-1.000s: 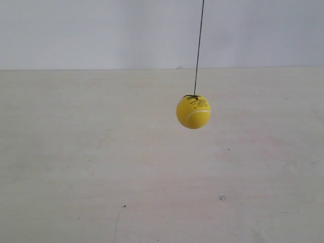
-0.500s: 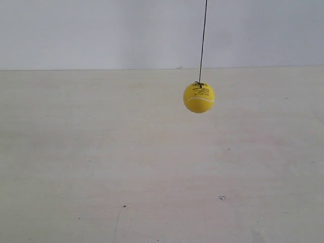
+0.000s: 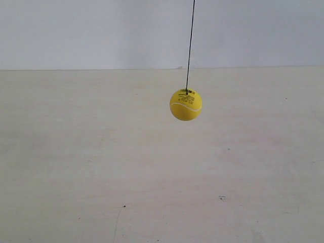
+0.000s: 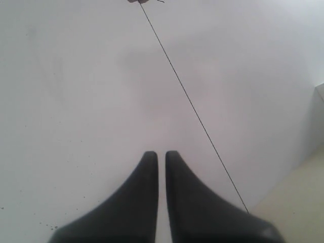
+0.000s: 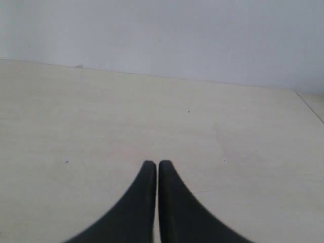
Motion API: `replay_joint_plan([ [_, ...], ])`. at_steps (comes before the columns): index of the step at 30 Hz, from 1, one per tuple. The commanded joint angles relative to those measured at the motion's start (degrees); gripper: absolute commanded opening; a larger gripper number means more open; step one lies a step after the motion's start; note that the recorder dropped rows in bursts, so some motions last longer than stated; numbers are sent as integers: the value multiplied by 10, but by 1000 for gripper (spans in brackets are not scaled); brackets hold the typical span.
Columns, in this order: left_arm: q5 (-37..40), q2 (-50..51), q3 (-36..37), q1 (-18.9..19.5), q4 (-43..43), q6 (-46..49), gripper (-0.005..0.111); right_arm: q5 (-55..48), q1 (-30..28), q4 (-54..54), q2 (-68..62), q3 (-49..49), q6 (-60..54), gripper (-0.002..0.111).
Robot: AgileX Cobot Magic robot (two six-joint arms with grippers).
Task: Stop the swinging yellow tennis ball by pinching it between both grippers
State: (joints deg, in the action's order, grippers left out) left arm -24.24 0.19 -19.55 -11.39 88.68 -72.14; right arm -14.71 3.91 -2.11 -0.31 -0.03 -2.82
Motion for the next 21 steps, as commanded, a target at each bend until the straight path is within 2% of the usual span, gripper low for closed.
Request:
replay_joint_plan([
  [1,1,-2,3,0,-1,-7,5,7,0,2,3,0,-1,0],
  [8,-23,-2,3,0,-28,-13,5,7,0,2,3,0,-1,0],
  [11,-18,-2,15,0,-103,30,5,7,0,2,3,0,-1,0],
  [13,-1,-2,35,0,-276,167,5,7,0,2,3,0,-1,0],
  [15,7,-2,69,1,-520,362,5,7,0,2,3,0,-1,0],
  [17,9,-2,97,5,-706,511,5,7,0,2,3,0,-1,0],
  [18,20,-2,111,7,-761,578,5,7,0,2,3,0,-1,0],
  [19,39,-2,121,9,-788,605,5,7,0,2,3,0,-1,0],
  [21,118,-2,131,19,-820,664,5,7,0,2,3,0,-1,0],
])
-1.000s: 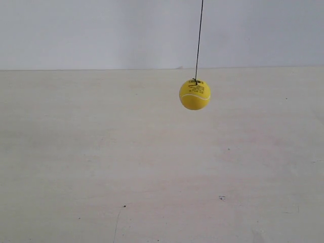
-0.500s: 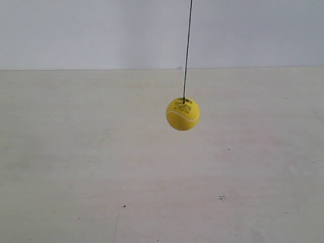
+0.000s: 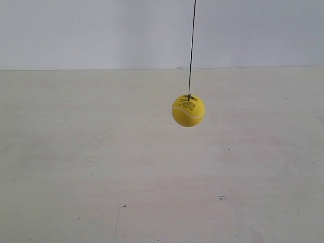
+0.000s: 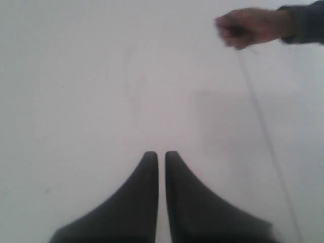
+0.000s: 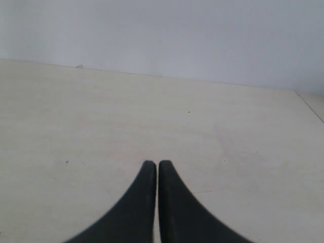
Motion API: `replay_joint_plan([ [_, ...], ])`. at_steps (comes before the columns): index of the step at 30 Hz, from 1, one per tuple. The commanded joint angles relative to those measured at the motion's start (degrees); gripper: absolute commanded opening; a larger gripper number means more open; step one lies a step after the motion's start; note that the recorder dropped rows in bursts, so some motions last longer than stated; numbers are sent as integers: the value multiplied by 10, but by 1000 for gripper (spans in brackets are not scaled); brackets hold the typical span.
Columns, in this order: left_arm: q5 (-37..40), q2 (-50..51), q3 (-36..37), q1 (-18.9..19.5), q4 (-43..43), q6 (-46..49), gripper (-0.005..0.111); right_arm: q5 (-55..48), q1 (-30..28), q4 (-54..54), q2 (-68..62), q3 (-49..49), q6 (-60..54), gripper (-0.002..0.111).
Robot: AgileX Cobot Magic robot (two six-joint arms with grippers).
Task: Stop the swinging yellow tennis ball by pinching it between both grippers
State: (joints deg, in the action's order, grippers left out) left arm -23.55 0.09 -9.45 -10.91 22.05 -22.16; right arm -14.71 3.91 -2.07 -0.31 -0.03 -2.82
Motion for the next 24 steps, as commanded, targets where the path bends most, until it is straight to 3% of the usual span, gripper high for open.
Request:
replay_joint_plan([
  [1,136,-1,33,20,-156,174,5,7,0,2,3,0,-1,0],
  [6,311,-1,39,81,-173,179,5,7,0,2,3,0,-1,0],
  [12,415,-1,45,130,-214,222,5,7,0,2,3,0,-1,0],
  [18,430,-1,94,131,-210,243,5,7,0,2,3,0,-1,0],
  [24,429,-1,94,131,-210,267,5,7,0,2,3,0,-1,0],
])
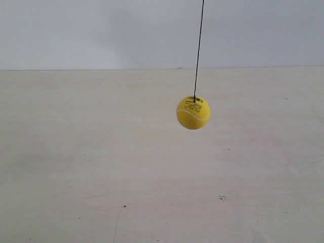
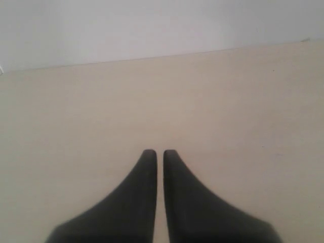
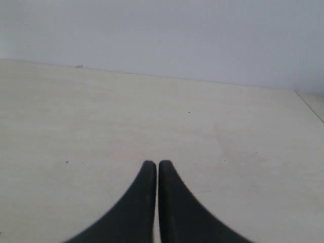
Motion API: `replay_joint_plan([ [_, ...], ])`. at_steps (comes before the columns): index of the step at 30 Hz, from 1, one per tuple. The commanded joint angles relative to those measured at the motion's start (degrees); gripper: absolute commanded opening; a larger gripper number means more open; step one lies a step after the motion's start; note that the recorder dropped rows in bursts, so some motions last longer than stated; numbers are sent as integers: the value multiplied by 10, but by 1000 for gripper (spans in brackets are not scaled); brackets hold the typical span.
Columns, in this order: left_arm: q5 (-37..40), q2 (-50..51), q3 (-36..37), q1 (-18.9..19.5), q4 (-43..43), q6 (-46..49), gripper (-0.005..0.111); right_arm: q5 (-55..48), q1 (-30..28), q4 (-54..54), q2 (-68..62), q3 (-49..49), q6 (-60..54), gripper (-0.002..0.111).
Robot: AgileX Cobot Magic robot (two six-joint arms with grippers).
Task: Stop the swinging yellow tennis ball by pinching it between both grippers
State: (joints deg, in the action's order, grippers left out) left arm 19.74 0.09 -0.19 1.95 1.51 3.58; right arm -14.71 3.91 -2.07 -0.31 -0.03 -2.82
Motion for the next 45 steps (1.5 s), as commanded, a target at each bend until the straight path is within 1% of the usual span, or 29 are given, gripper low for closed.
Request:
replay_joint_plan([
  [1,-4,-1,2,2,-4,10,5,7,0,2,3,0,-1,0],
  [7,-9,-1,2,2,-4,8,5,7,0,2,3,0,-1,0],
  [9,-29,-1,2,2,10,8,5,7,0,2,3,0,-1,0],
  [11,-29,-1,2,2,25,8,5,7,0,2,3,0,-1,0],
  [45,-28,-1,2,2,25,8,5,3,0,2,3,0,5,0],
])
